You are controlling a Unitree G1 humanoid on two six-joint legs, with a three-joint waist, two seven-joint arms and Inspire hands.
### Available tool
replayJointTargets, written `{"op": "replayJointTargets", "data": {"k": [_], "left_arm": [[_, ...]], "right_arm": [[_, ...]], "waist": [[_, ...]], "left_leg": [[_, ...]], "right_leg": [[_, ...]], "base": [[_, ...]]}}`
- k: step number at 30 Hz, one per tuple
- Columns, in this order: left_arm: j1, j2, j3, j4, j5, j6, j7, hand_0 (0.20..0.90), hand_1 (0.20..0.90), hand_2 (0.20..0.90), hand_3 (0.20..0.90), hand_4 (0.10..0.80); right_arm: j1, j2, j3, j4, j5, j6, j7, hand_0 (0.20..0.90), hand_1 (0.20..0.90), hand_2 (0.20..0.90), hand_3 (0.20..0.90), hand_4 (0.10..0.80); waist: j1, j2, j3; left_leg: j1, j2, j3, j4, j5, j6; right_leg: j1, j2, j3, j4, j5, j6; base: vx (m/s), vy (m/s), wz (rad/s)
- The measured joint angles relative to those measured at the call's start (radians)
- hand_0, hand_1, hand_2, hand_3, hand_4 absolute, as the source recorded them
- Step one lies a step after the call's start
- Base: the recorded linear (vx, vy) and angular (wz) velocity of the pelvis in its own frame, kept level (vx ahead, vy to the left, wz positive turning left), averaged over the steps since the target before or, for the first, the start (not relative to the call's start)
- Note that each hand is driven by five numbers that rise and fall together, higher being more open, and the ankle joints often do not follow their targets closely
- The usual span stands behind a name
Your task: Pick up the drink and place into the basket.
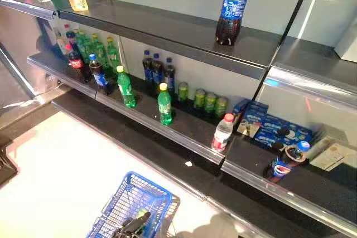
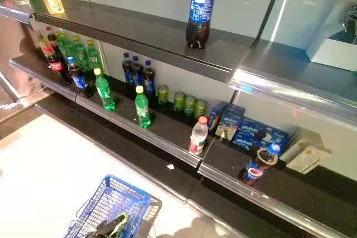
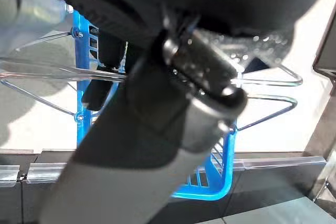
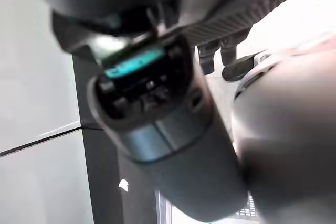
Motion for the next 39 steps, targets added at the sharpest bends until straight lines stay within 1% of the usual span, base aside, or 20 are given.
{"op": "replayJointTargets", "data": {"k": [17, 22, 26, 31, 34, 39], "left_arm": [[0.000, 0.000, 0.000, 0.000, 0.016, 0.002, -0.003, 0.300, 0.300, 0.300, 0.200, 0.100], [0.001, 0.000, -0.001, 0.001, 0.018, 0.002, -0.003, 0.300, 0.300, 0.300, 0.200, 0.100], [0.000, 0.000, -0.001, 0.000, 0.025, 0.002, -0.001, 0.300, 0.300, 0.300, 0.200, 0.100], [0.000, 0.000, -0.002, -0.008, 0.031, 0.011, 0.003, 0.300, 0.300, 0.300, 0.200, 0.100], [0.011, 0.002, -0.002, -0.050, 0.039, 0.035, 0.026, 0.300, 0.300, 0.300, 0.200, 0.100], [0.049, 0.011, -0.001, -0.112, 0.040, 0.042, 0.044, 0.300, 0.300, 0.300, 0.200, 0.100]], "right_arm": [[0.000, 0.001, -0.001, 0.006, 0.000, -0.004, 0.000, 0.900, 0.900, 0.900, 0.900, 0.800], [0.000, 0.002, 0.004, 0.009, -0.028, -0.038, -0.010, 0.900, 0.900, 0.900, 0.900, 0.800], [0.006, -0.004, 0.050, -0.017, -0.069, -0.089, -0.042, 0.900, 0.900, 0.900, 0.900, 0.800], [0.050, -0.035, 0.121, -0.174, -0.099, -0.110, -0.083, 0.900, 0.900, 0.900, 0.900, 0.800], [0.092, -0.065, 0.143, -0.360, -0.116, -0.112, -0.127, 0.900, 0.900, 0.900, 0.900, 0.800], [0.132, -0.123, 0.161, -0.675, -0.186, -0.108, -0.220, 0.900, 0.900, 0.900, 0.900, 0.800]], "waist": [[0.000, 0.000, -0.002], [0.000, 0.001, -0.003], [0.000, 0.001, -0.003], [-0.002, 0.000, -0.003], [-0.002, -0.002, -0.002], [-0.029, -0.016, 0.003]], "left_leg": [[0.002, 0.000, 0.000, 0.000, 0.000, 0.000], [0.002, 0.000, 0.000, 0.000, 0.000, 0.000], [0.002, 0.000, 0.000, 0.000, 0.000, 0.000], [0.001, 0.001, 0.000, 0.000, 0.000, -0.001], [-0.002, 0.001, 0.000, 0.000, 0.001, -0.001], [-0.004, 0.001, 0.000, 0.000, 0.002, -0.004]], "right_leg": [[0.003, 0.000, 0.000, -0.001, 0.000, 0.000], [0.003, 0.000, 0.000, -0.001, 0.000, 0.000], [0.003, 0.001, 0.000, -0.001, 0.000, 0.000], [0.001, 0.001, 0.000, -0.001, 0.000, 0.000], [-0.001, 0.001, 0.000, -0.001, 0.000, 0.000], [-0.003, 0.001, 0.001, -0.004, 0.001, 0.001]], "base": [[0.000, 0.000, 0.00], [0.000, 0.000, 0.00], [-0.013, -0.016, 0.00], [-0.024, -0.026, 0.00], [-0.020, -0.022, 0.00], [0.000, 0.000, 0.00]]}}
